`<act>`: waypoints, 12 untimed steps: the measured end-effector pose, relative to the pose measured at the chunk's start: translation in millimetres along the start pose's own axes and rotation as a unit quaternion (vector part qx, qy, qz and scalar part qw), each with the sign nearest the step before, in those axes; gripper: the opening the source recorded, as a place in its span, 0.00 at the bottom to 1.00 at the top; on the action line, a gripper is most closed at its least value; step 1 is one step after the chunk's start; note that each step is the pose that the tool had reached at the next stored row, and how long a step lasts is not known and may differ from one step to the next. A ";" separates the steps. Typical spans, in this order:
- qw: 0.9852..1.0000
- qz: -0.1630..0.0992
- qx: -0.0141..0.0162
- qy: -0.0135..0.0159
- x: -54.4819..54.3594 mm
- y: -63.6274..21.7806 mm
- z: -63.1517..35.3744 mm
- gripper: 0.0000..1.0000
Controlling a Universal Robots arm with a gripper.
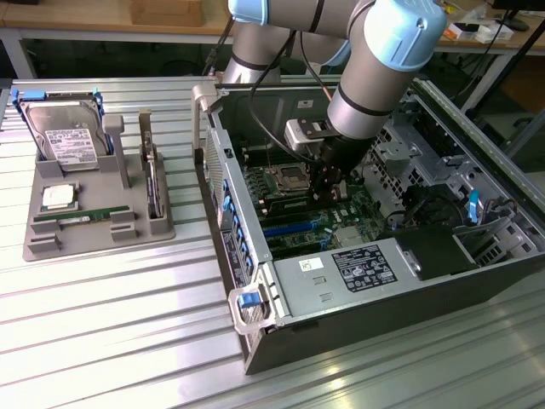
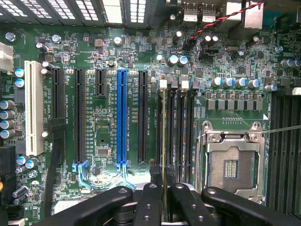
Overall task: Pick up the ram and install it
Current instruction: 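Insert the ram into the slot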
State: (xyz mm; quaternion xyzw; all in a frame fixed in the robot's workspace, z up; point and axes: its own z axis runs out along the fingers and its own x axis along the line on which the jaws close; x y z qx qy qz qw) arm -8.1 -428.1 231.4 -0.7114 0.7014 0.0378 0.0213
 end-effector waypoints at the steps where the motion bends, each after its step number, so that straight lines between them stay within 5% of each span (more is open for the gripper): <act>1: 1.000 0.000 0.000 0.000 0.0 0.0 0.0 0.13; 4: 1.000 0.000 -0.004 0.000 0.2 0.0 1.5 0.13; 12: 1.000 0.000 -0.004 -0.003 -0.5 0.2 -8.1 0.13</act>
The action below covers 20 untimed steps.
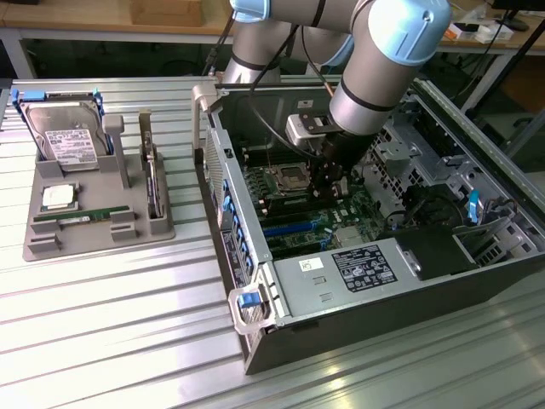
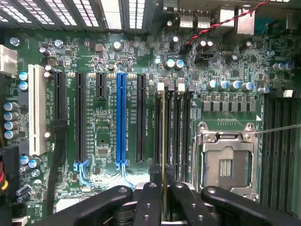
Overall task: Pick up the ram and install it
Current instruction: 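Insert the ram into the slot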
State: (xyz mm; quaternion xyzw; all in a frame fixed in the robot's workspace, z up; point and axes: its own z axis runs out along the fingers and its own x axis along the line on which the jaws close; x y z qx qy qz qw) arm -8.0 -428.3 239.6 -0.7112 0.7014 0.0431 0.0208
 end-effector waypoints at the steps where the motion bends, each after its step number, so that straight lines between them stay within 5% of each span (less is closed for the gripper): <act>1: 1.000 0.000 0.000 0.000 0.0 0.0 -0.2 0.13; 20: 1.000 0.008 0.000 -0.003 0.9 -3.1 -0.5 0.13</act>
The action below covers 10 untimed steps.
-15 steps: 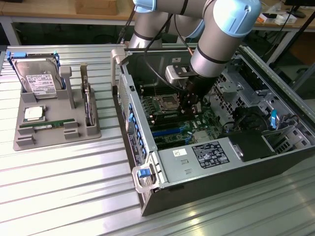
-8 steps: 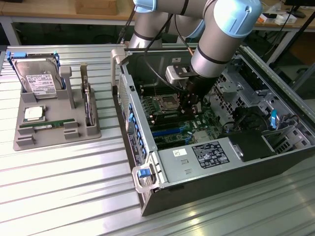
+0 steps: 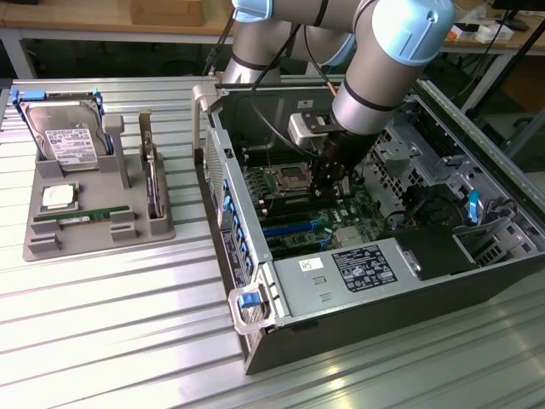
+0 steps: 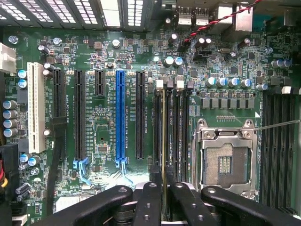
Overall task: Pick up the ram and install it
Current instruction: 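Insert the ram into the slot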
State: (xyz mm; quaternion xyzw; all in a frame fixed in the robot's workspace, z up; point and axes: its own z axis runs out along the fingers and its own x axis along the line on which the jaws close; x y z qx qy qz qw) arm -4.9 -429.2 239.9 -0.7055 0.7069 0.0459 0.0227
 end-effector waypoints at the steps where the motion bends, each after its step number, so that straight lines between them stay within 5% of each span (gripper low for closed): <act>1: 1.000 0.001 0.000 0.000 0.0 0.0 0.0 0.13; 10: 1.000 -0.009 -0.001 0.000 0.0 0.1 0.0 0.13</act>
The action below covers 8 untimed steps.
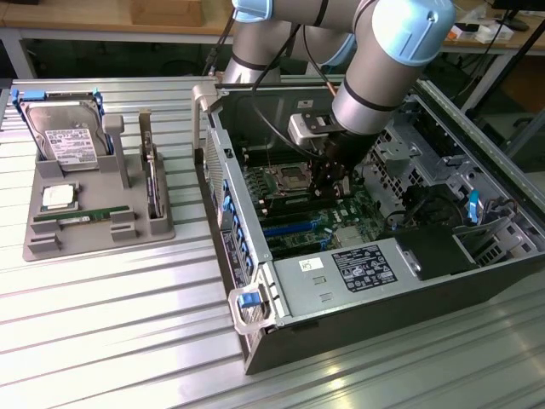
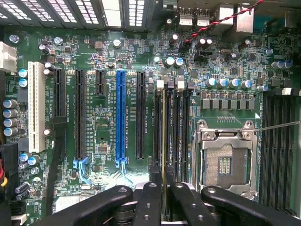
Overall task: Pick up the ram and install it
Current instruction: 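Insert the ram into the slot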
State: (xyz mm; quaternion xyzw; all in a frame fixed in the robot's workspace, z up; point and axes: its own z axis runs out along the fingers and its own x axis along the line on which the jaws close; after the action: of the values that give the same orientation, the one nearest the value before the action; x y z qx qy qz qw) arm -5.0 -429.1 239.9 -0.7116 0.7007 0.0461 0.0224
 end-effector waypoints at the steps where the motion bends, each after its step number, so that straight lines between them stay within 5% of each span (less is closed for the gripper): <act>1: 1.000 0.000 0.000 0.000 0.0 0.0 0.0 0.13; 8: 1.000 -0.001 0.000 0.000 0.4 -0.1 3.9 0.13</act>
State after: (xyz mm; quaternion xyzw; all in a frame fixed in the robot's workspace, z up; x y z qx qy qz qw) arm -5.0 -429.1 235.9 -0.7120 0.7003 0.0464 0.0226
